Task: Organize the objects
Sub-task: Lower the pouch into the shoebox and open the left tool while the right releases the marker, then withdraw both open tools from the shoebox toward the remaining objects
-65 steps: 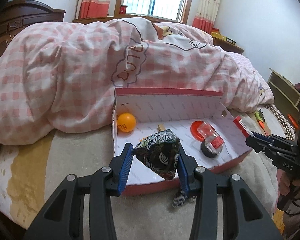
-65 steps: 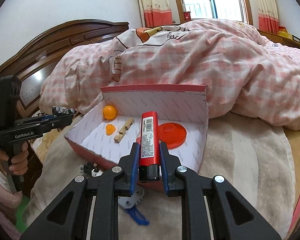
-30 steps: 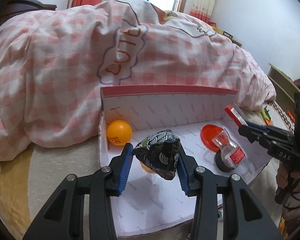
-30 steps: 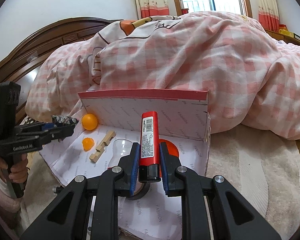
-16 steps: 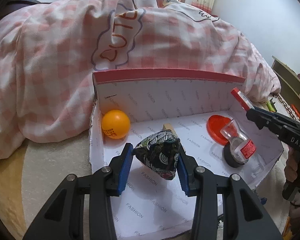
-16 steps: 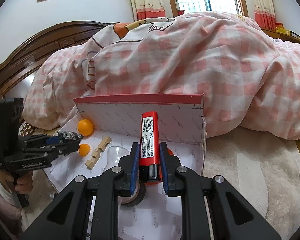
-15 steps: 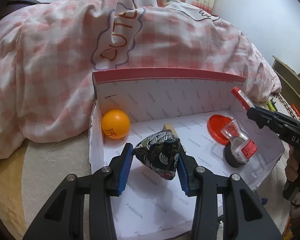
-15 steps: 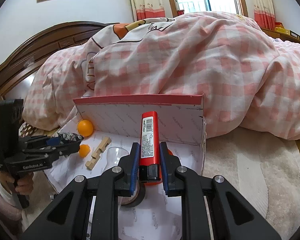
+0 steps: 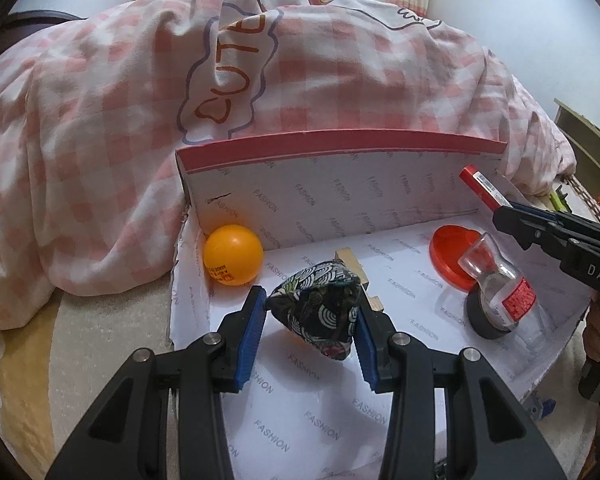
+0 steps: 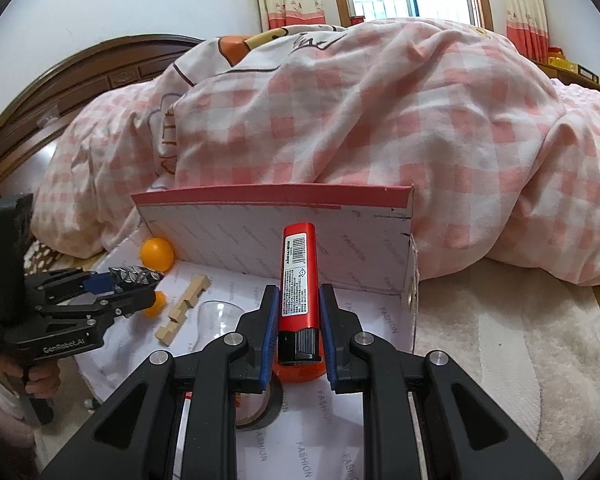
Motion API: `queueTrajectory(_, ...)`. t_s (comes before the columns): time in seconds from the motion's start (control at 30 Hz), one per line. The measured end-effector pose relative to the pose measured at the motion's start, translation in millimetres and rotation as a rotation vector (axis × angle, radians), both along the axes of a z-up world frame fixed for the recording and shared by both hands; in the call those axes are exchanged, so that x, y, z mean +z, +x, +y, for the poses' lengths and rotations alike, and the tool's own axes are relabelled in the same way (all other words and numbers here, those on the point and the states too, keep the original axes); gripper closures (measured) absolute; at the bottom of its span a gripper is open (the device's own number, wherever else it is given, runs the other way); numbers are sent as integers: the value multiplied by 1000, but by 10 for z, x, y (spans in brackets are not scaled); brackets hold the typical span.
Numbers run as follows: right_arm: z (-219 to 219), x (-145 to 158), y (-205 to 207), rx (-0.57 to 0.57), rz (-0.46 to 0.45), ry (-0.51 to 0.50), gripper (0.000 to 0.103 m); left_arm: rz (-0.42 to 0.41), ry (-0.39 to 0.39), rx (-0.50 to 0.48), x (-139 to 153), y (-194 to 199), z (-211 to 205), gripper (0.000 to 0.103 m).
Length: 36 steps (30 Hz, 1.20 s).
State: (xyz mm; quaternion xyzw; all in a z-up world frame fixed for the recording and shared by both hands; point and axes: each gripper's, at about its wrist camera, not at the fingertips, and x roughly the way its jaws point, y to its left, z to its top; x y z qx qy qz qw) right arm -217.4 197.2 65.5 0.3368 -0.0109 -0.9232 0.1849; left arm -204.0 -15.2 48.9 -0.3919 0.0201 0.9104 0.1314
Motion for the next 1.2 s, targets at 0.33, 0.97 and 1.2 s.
queueTrajectory(0.33,-73,-24,44,1,14,59,73,-7,-42,17,-36,-43,121,55)
queueTrajectory(0.97,-83,243,437,2,58,55,67,9,-56,26,184,210,299,49)
queueTrajectory(1.2,-8,314,692,-9,53,33,66,21,-54,17,298,318,320,49)
